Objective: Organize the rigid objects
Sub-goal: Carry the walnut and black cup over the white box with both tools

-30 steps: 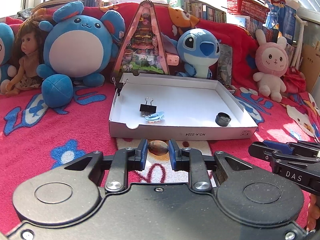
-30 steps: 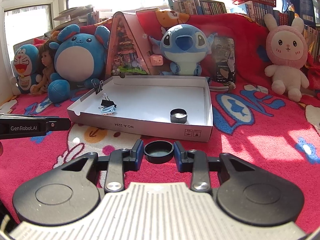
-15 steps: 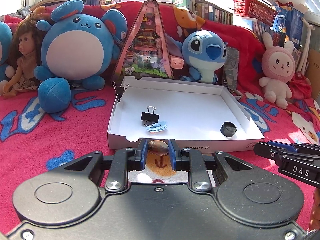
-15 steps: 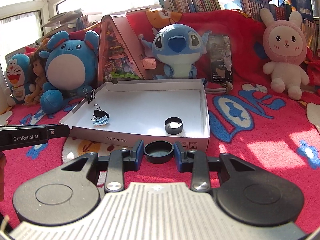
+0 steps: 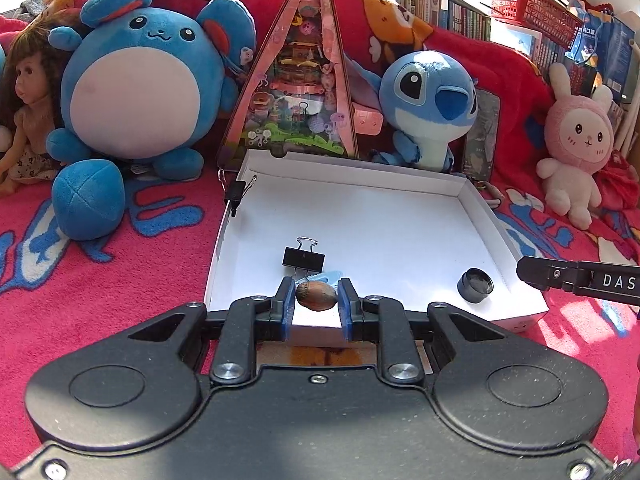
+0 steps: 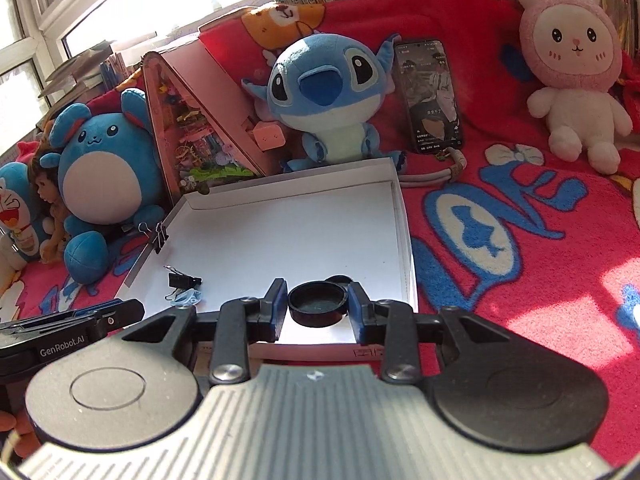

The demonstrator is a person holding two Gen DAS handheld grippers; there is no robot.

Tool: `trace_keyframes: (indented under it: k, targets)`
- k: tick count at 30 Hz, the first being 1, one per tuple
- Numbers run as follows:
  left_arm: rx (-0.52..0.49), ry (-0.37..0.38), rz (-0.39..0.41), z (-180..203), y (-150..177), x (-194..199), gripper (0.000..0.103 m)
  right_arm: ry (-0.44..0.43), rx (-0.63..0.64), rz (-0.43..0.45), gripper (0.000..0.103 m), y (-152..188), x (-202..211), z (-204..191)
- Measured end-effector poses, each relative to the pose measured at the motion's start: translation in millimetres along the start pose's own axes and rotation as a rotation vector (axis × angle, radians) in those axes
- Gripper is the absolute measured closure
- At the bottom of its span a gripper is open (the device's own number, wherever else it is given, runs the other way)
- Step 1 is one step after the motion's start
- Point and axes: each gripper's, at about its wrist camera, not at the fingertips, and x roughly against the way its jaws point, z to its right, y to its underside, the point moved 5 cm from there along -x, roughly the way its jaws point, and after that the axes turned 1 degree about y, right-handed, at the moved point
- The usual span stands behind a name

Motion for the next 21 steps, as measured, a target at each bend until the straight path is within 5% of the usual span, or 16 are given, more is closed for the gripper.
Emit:
trace_keyframes:
  k: [9,21]
  targets:
    - [0.023,-0.013,-0.098,-10.1,-7.0,-36.5,0.082,0.048,0.045,-0.046,0.064,-13.1,-28.1,-3.6]
    - [0.036,-0.033,-0.122,-15.1,-6.7,-49.2,0.082,0.059,0.050,-0.078,0.064,-7.7,-46.7,-3.4]
